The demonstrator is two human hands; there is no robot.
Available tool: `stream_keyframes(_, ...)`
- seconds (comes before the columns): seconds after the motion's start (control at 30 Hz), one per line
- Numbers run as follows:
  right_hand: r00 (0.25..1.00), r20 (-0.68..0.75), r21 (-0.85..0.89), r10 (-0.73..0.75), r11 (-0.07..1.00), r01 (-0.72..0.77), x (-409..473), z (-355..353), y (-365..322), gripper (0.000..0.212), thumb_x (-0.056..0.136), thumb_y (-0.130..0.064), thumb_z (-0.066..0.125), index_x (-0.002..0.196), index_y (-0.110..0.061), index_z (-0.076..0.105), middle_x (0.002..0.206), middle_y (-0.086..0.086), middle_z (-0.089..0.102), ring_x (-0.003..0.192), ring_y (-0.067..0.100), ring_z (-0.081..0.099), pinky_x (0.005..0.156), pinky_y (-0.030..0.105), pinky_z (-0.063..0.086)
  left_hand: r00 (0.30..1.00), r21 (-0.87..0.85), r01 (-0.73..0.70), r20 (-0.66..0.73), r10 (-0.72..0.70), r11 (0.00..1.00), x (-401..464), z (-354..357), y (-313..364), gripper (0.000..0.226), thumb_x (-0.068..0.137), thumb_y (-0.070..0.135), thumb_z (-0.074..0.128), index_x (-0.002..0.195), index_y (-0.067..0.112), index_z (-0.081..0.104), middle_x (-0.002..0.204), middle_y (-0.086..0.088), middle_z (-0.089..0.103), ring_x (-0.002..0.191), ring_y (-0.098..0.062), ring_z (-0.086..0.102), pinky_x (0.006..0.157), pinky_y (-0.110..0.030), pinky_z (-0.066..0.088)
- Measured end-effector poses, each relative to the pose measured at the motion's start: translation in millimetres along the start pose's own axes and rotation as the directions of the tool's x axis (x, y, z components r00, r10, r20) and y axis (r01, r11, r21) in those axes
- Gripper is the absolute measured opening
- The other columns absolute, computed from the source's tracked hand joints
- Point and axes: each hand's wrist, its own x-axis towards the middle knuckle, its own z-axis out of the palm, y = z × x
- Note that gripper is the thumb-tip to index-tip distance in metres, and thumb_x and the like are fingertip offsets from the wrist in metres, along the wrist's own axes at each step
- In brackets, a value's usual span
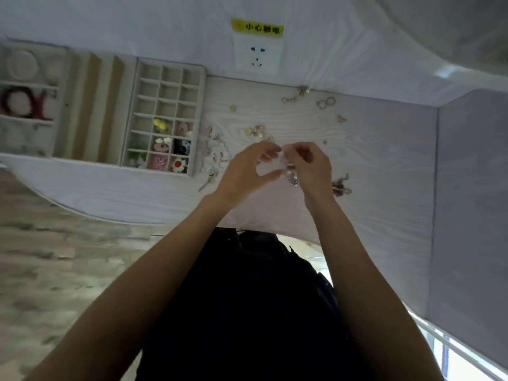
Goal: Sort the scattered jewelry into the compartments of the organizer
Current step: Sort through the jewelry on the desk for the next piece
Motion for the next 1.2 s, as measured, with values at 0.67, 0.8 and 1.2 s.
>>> stream_keyframes(0.67, 0.963, 0.269, -0.258, -0.012, 0.962, 0.084, 30.1, 161.7, -45.4, 0.004, 0.083, -0.012, 0.066, 0.087, -0.014, 0.067, 0.076, -0.004, 0.066, 0.07, 0.009, 0.061, 0.071, 0.022, 0.052, 0.945, 0.156, 0.214, -0.285, -0.164, 0.964, 7.2, -159.5, -77.8, 0.009, 0.087, 0.019, 0.064, 0.094, 0.016, 0.07, 0.085, 0.0, 0.071, 0.077, -0.009, 0.064, 0.073, -0.024, 0.051)
stream_keyframes(0.8, 0.964, 0.222, -0.534, -0.146, 0.809, 0.246, 32.8, 176.2, -33.5, 0.009, 0.083, -0.024, 0.066, 0.088, -0.017, 0.067, 0.089, -0.005, 0.059, 0.076, 0.007, 0.053, 0.066, 0.02, 0.038, 0.928, 0.357, 0.283, -0.337, -0.16, 0.89, 12.8, -159.4, -97.5, 0.018, 0.088, 0.037, 0.059, 0.099, 0.024, 0.067, 0.087, -0.001, 0.069, 0.081, -0.018, 0.062, 0.071, -0.036, 0.051)
stream_keyframes(1.2, 0.888, 0.246, -0.629, -0.388, 0.633, 0.451, 38.4, 171.2, -27.3, 0.013, 0.089, -0.014, 0.057, 0.098, -0.014, 0.066, 0.097, 0.002, 0.055, 0.077, 0.007, 0.047, 0.059, 0.009, 0.032, 0.924, 0.6, 0.114, -0.356, 0.137, 0.792, 7.2, -155.9, -98.9, 0.019, 0.081, 0.03, 0.05, 0.08, 0.015, 0.061, 0.082, -0.004, 0.061, 0.079, -0.024, 0.056, 0.061, -0.027, 0.039)
